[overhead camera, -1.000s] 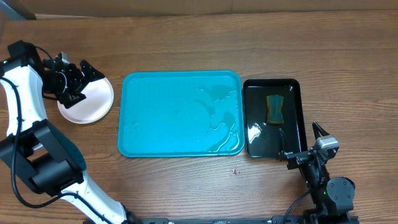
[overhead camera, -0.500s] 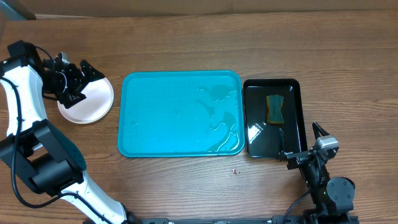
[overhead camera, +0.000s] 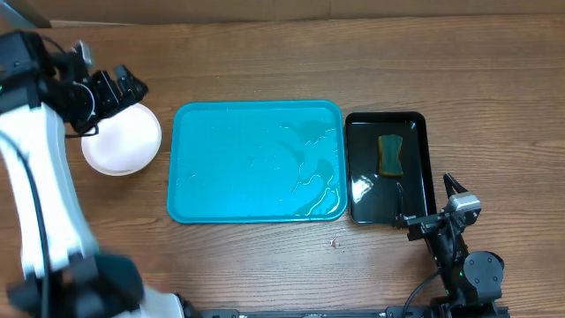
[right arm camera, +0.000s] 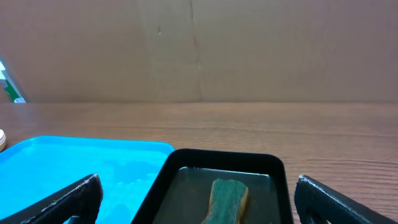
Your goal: Clean dirty plates on tray and stack at the side
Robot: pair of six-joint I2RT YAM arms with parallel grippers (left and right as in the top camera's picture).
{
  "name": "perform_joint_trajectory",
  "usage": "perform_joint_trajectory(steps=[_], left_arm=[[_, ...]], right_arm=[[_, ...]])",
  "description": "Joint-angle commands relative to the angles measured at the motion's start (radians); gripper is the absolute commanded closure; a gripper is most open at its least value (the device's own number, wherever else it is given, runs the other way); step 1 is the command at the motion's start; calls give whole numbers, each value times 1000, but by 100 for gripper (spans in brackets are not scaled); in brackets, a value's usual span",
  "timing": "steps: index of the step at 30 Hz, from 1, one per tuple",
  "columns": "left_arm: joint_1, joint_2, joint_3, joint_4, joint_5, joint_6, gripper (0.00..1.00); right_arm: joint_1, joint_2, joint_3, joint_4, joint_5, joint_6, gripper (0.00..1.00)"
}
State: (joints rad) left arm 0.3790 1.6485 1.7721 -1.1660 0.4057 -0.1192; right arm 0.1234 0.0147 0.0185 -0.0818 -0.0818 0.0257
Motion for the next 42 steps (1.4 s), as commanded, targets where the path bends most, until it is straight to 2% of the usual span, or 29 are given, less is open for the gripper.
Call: perform_joint_trajectory(steps=[1, 8, 12, 17, 22, 27, 37, 42], left_arm=[[-43, -214, 8, -4, -97, 22, 0], [-193, -462, -2, -3, -109, 33, 0], [-276, -595, -67, 4, -209, 75, 0], [-297, -775, -258, -18, -209, 74, 0], [-296, -987, -522, 56, -202, 59, 0], [-296, -1215, -795, 346, -159, 44, 0], [-292, -1544, -1241, 1182, -125, -8, 0], [-286, -1630, -1421, 1382, -140, -25, 0]], right_arm=[[-8, -12, -10, 5, -6, 3, 0], [-8, -12, -10, 5, -6, 3, 0], [-8, -12, -10, 5, -6, 3, 0], [-8, -12, -10, 5, -6, 3, 0], [-8, -12, -10, 5, -6, 3, 0], [-8, -12, -10, 5, -6, 3, 0], [-8, -12, -10, 5, -6, 3, 0], [-8, -12, -10, 5, -6, 3, 0]])
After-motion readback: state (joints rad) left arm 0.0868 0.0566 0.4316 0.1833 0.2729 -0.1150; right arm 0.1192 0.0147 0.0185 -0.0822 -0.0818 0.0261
